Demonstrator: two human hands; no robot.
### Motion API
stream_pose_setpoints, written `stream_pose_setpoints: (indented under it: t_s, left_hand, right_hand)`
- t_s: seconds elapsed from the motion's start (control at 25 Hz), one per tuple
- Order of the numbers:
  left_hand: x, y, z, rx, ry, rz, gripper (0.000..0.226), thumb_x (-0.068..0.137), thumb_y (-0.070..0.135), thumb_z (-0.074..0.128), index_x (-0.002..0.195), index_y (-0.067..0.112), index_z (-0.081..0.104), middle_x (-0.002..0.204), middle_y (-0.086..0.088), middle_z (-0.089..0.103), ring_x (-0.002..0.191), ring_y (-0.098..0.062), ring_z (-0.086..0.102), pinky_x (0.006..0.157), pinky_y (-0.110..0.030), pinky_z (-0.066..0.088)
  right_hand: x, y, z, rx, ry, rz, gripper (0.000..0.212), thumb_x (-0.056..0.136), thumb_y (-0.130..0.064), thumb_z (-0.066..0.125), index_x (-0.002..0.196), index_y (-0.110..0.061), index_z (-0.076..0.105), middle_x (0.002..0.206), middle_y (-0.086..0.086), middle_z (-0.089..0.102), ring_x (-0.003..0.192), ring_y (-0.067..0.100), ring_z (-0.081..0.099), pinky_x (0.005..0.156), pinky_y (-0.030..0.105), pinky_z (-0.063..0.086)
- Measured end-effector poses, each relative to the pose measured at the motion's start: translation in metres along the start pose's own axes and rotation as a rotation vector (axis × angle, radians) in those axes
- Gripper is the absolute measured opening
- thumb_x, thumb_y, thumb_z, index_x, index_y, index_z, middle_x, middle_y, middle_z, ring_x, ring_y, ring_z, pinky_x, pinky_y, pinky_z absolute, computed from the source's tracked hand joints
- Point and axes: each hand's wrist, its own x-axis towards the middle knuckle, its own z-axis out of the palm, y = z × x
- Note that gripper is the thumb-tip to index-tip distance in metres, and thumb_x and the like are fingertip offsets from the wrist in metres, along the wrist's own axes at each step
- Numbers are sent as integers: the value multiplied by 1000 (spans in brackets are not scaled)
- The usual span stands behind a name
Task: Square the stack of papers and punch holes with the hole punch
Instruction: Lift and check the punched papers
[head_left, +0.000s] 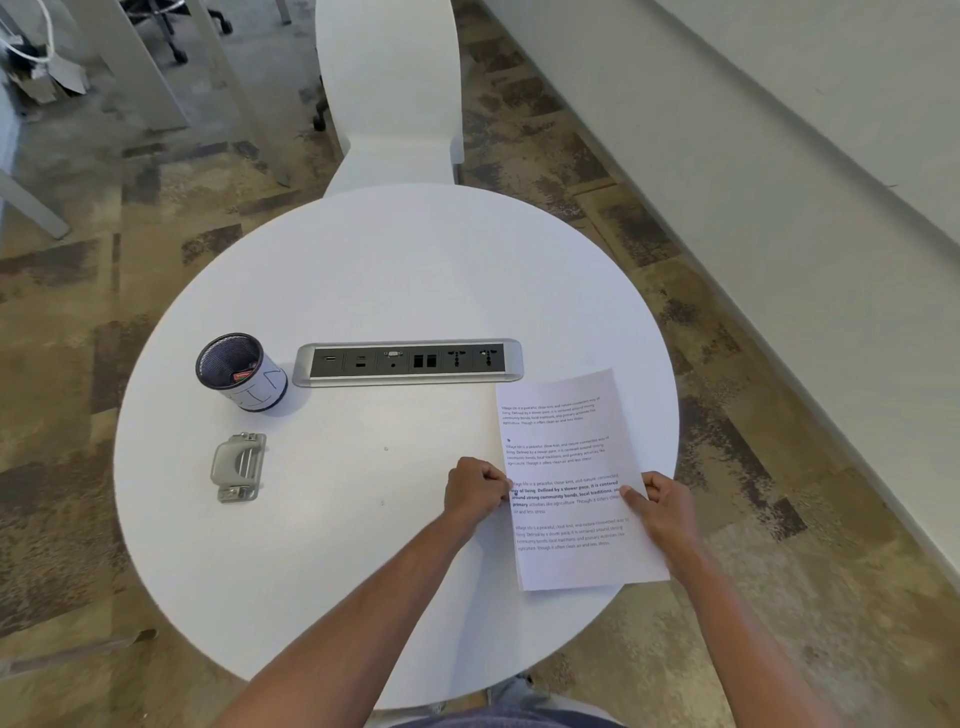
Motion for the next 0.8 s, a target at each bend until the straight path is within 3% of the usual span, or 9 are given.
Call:
stream_pose_setpoints:
  t_s: [0.12,0.28,0.4,0.48,0.64,0.72,0.8]
  left_hand:
    - [0,1,3,52,18,7,7,78,3,67,74,1,72,77,-12,75,75,-26,73,79,-43,60]
    - [0,-1,4,96,66,21,12,79,3,63,70,3,72,70,-4,74,67,-18,72,72,-39,62]
    - [3,-3,3,130,89,40,13,80,4,63,71,4,73,77,-5,76,63,-12,67,62,-26,55]
    - [3,-6,1,155,102,60,13,80,5,64,71,4,73,81,-7,77,64,-11,64,59,-20,46]
    - [-1,-14,-14,118,103,86,10,80,8,68,71,5,73,74,-5,74,68,-15,66,66,-26,52]
    - [-9,-23,-30,70,149,101,12,81,13,69,70,10,72,65,2,70,66,-16,66,68,-30,54]
    - [-16,-38,-50,66,266,115,12,81,13,67,70,16,70,66,5,69,68,-17,66,65,-28,52]
  right_hand:
    - [3,2,0,-9,-2,2,5,90,-8,67,86,-10,68,87,8,78,73,26,75,63,39,62]
    - [9,3,4,-53,-13,6,6,89,-11,69,86,-5,67,87,11,77,76,32,74,71,49,62]
    - [11,0,6,-149,31,-27,21,91,-22,68,79,-5,68,79,9,75,73,30,71,64,40,57]
    - [10,-3,2,-255,149,-88,34,95,-31,61,77,-3,68,72,7,70,69,29,66,59,33,49]
    - [9,-21,-1,-366,366,-271,38,98,-30,54,73,-4,63,62,7,64,53,17,54,49,26,40]
    - [8,-39,7,-391,345,-350,29,98,-25,56,79,-5,66,64,0,63,55,7,53,48,22,39]
    - [6,-57,29,-356,210,-407,17,95,-17,61,88,-5,71,72,-1,67,64,10,60,60,24,49]
